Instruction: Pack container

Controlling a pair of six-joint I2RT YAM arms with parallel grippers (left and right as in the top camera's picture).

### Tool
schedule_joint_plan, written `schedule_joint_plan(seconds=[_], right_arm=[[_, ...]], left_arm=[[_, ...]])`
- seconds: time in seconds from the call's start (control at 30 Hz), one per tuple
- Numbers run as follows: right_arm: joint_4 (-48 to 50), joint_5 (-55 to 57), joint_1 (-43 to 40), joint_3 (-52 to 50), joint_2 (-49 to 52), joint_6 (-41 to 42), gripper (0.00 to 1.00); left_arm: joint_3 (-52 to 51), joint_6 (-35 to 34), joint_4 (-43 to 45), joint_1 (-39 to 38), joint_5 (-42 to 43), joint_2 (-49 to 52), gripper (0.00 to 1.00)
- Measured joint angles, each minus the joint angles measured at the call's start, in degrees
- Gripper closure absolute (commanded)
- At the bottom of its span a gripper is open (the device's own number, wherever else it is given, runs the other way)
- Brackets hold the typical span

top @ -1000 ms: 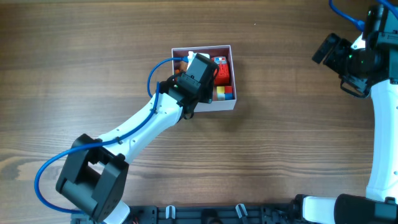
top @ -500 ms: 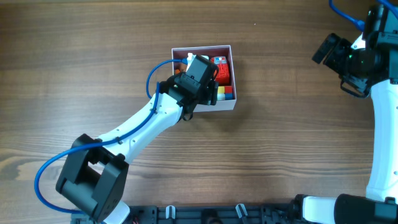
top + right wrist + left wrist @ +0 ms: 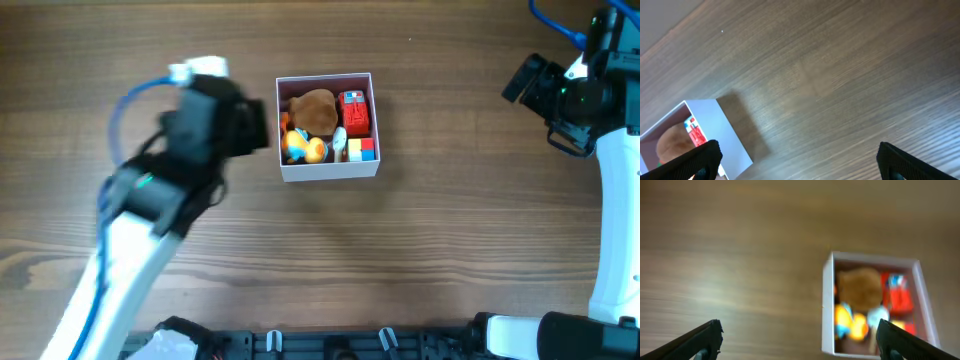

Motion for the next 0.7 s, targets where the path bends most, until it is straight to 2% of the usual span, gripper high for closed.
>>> schedule_joint_plan(seconds=[0.13, 0.23, 0.37, 0.43, 0.6, 0.7], right_arm=[[2.2, -0.2, 0.0, 0.0, 0.0, 0.9, 0.00], [3.0, -0.2, 0.0, 0.0, -0.3, 0.5, 0.00], [7.5, -0.2, 0.0, -0.2, -7.5, -4.4, 0.00], [10.0, -0.3, 0.0, -0.2, -16.4, -6.6, 0.00], [12.9, -4.8, 0.0, 0.0, -31.9, -7.7, 0.00], [12.9, -6.2, 0.0, 0.0, -36.0, -7.7, 0.00]], left_arm=[[0.2, 0.0, -3.9, 11.7, -1.1, -15.5, 0.00], [0.2, 0.0, -6.5, 15.2, -1.3, -22.5, 0.00], [0.2, 0.0, -9.6, 15.6, -1.3, -24.9, 0.00], [0.2, 0.0, -11.3, 15.6, -1.3, -24.8, 0.00], [0.2, 0.0, -11.7, 15.6, -1.3, -24.8, 0.00], [0.2, 0.0, -11.7, 15.6, -1.3, -24.8, 0.00]])
